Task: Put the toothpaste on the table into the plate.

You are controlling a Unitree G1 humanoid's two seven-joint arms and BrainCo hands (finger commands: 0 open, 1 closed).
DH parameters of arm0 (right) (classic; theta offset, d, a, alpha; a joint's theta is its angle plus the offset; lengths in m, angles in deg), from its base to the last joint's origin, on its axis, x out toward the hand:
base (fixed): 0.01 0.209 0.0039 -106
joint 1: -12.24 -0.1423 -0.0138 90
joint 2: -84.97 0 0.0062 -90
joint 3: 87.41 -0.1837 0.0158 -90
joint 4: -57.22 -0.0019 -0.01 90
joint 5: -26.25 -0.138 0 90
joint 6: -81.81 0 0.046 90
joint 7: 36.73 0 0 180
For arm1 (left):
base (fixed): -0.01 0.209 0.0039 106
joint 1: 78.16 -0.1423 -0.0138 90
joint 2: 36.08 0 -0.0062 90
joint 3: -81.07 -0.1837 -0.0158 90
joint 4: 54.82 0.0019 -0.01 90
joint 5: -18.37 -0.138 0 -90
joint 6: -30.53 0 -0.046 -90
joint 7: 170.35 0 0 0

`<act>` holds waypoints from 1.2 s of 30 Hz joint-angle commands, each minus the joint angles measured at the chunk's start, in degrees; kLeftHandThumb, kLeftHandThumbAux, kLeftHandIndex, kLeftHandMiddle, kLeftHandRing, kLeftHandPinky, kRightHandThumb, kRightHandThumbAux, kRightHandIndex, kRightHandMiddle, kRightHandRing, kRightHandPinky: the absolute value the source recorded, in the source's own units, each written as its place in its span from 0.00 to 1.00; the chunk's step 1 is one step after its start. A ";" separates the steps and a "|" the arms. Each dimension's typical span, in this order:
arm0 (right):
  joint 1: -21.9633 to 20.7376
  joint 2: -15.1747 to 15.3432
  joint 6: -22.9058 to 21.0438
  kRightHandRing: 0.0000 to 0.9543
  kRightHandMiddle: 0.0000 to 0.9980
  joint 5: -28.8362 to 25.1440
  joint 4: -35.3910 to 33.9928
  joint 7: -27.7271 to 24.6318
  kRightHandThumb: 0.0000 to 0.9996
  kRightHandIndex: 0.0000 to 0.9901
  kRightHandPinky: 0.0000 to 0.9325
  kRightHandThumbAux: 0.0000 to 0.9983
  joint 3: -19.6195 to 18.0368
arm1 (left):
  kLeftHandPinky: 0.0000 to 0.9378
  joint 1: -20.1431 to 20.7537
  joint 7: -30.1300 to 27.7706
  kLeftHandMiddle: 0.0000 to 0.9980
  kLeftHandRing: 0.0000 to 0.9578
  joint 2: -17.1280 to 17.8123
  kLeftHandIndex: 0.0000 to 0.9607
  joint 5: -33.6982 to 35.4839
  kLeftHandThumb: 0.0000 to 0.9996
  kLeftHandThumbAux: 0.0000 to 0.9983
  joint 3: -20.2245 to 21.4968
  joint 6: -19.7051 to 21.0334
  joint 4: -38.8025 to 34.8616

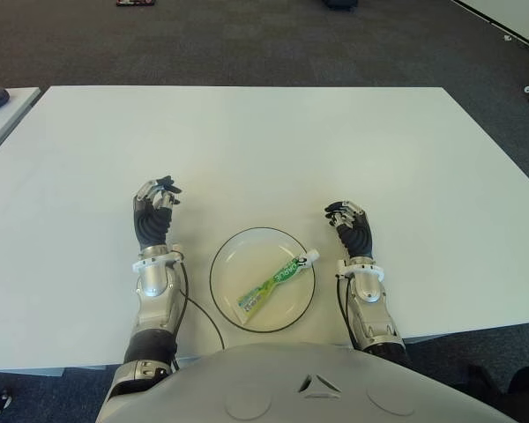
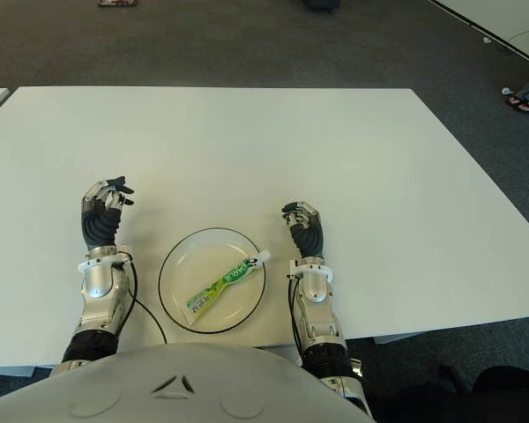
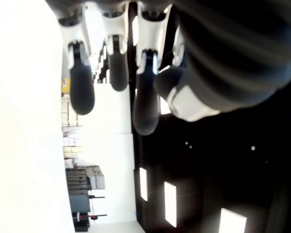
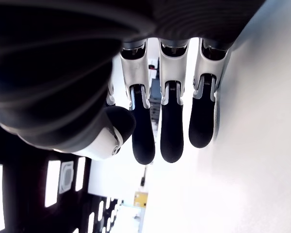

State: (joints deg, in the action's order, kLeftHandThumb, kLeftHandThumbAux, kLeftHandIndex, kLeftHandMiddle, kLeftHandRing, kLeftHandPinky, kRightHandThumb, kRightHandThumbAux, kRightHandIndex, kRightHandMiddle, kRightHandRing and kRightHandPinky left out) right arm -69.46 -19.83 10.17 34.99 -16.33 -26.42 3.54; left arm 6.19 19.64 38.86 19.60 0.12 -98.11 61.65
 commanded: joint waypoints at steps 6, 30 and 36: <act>-0.36 -0.16 -1.39 0.48 0.46 -0.40 1.06 -0.33 0.71 0.43 0.50 0.73 -0.31 | 0.67 1.17 -0.57 0.66 0.67 1.71 0.45 -2.45 0.70 0.72 -0.20 0.58 4.74; -0.88 0.12 -1.39 0.47 0.46 -0.43 1.44 -0.35 0.71 0.43 0.49 0.73 -0.71 | 0.63 0.62 -3.33 0.63 0.65 5.47 0.45 -7.73 0.70 0.72 -5.10 13.65 4.80; -0.77 0.08 -1.45 0.47 0.46 -0.26 1.28 -0.24 0.71 0.43 0.49 0.73 -0.73 | 0.62 0.83 -3.65 0.61 0.63 6.94 0.45 -9.18 0.70 0.72 -6.48 13.76 6.57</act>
State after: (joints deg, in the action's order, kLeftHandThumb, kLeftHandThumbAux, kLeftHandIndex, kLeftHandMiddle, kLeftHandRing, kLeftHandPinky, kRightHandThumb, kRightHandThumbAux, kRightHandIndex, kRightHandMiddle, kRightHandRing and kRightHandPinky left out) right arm -70.11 -19.74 9.88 34.98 -15.83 -26.60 3.12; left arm 8.17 17.02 45.00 11.87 -5.46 -86.36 65.21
